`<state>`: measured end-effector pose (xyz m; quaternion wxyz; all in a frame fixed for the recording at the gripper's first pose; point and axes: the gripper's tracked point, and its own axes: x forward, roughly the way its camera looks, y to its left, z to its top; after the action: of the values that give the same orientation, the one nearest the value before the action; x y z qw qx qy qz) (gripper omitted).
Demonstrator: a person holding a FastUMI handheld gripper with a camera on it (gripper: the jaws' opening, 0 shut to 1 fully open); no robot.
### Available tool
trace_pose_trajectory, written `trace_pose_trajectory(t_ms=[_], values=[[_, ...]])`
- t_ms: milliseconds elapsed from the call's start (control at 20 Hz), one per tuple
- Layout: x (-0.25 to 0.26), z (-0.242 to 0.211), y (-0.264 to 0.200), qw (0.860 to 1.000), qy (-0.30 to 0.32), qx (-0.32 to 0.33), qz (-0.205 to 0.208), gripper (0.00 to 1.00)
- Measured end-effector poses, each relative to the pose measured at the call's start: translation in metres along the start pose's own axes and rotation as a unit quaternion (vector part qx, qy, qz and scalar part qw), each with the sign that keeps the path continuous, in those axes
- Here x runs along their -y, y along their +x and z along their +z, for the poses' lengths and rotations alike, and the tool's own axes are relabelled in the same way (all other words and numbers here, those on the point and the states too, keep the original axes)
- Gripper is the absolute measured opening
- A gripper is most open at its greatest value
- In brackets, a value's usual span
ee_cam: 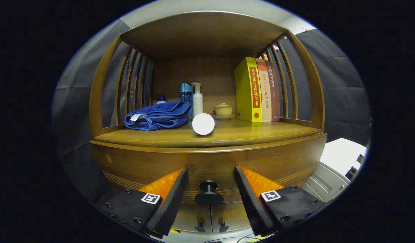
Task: Pull open the drawer, take out the items inside it, and place them on the countertop above the cabinet.
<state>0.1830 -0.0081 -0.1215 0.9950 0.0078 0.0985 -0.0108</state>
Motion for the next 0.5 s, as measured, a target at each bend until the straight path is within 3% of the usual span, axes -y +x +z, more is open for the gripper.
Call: trace_pose_trajectory(t_ms=[250,500], values=[[0.006,0.007,-0.008,1.0,0.002,0.019,-0.014,0.94],[0.004,0.078,-0.068,0.998,0.006,0.066,-0.015,0.95]])
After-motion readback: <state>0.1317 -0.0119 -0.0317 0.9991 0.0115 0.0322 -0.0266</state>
